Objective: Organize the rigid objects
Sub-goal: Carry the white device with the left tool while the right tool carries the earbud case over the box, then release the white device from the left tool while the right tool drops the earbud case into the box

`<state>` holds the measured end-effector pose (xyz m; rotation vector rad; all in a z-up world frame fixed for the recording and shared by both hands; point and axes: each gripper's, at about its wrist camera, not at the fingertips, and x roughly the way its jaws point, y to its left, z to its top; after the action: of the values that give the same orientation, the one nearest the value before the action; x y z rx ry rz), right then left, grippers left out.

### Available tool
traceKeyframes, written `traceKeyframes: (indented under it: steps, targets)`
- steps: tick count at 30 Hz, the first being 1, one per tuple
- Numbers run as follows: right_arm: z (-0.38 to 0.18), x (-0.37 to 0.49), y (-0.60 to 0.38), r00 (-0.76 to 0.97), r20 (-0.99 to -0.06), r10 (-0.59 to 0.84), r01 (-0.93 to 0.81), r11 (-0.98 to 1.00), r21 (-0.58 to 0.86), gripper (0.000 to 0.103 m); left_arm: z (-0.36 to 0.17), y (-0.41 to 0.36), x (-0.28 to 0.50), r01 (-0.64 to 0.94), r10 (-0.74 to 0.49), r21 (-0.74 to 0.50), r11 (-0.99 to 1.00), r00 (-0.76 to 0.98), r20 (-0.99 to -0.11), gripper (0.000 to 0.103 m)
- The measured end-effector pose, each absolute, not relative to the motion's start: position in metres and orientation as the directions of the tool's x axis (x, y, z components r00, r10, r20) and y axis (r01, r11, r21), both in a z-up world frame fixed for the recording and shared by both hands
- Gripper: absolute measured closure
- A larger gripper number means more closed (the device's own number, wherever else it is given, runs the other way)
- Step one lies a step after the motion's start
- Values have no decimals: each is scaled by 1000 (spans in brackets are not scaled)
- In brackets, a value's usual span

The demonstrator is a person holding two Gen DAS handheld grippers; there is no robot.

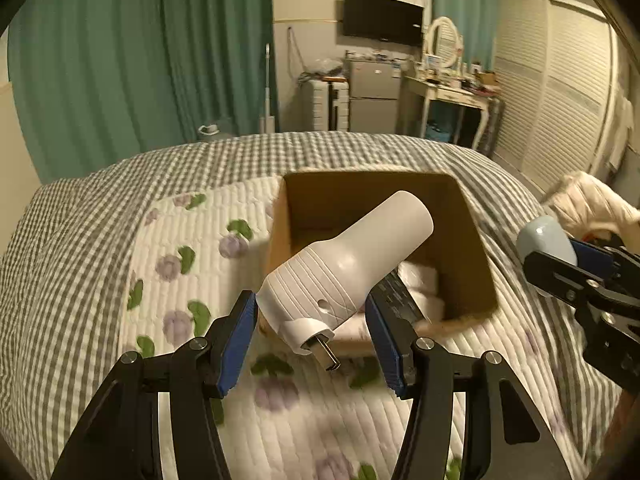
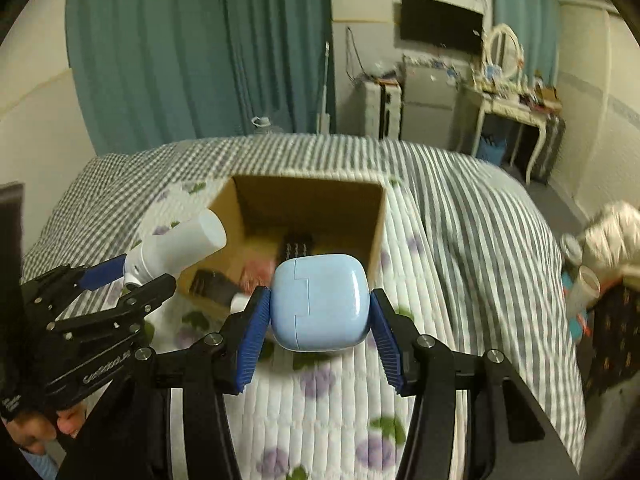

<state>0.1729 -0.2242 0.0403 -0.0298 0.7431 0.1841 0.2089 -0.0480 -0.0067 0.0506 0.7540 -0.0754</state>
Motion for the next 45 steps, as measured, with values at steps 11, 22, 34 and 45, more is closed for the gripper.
traceKeyframes:
  steps: [11,22,34,45]
  targets:
    - [7,256,-203,713,-683,162,-219,976,3,53,-46,-56,279,114,-34,64,991,697,-716,46]
    - [-18,264,-207,687,-705,177,-228,973,23,53,-52,-62,276,112,-8,102,989,709,-705,28]
    - [6,270,-204,701,-696,158,-232,973,-13,53,-6,-35,262,48,14,80,996,774,-633,28]
    - [-37,306,-199,665,-734,137,-199,980,3,44,-14,-25,271,52,-21,30,998,763,-646,28]
